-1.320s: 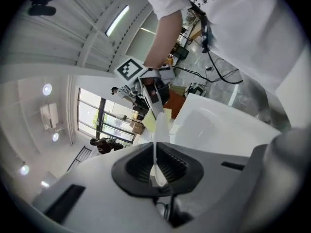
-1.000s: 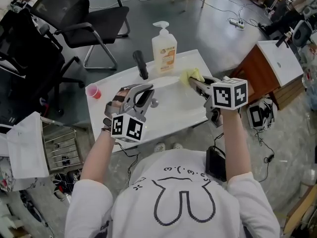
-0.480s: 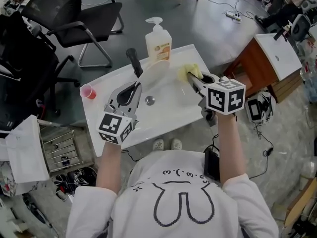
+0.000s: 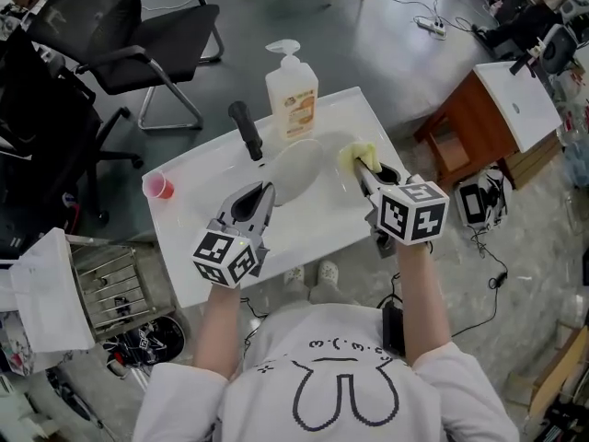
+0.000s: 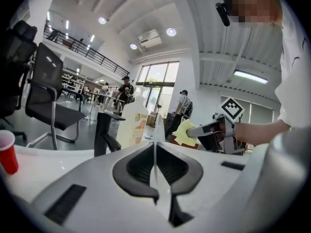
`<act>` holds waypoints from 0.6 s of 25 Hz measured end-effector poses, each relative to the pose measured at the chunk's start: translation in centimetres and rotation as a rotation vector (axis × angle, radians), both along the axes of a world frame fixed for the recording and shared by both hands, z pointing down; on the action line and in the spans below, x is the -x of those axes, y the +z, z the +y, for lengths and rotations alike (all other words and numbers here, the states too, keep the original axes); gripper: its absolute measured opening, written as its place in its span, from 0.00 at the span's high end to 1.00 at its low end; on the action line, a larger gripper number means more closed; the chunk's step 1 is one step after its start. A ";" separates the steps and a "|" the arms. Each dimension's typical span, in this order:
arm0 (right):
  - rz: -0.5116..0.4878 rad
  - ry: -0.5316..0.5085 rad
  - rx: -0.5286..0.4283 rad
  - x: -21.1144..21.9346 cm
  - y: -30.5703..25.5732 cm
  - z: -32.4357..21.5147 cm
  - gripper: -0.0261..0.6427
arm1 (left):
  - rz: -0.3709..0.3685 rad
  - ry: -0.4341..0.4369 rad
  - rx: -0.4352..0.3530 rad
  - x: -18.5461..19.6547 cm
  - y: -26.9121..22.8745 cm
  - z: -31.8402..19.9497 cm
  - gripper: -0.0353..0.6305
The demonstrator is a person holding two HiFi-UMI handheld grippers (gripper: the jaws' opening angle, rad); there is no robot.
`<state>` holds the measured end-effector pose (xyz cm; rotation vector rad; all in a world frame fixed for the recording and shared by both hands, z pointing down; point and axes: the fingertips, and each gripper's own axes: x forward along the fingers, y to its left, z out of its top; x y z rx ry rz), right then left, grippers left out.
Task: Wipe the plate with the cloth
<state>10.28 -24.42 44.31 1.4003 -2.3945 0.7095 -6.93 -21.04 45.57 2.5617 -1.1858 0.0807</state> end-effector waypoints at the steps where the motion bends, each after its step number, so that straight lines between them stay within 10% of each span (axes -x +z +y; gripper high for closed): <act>1: 0.004 -0.002 0.017 0.1 0.7 0.2 0.89 | 0.009 -0.002 0.024 -0.1 0.8 0.0 0.92; 15: 0.027 0.007 0.210 -0.1 9.6 2.3 0.89 | 0.022 0.014 0.316 -2.1 11.5 -1.1 0.92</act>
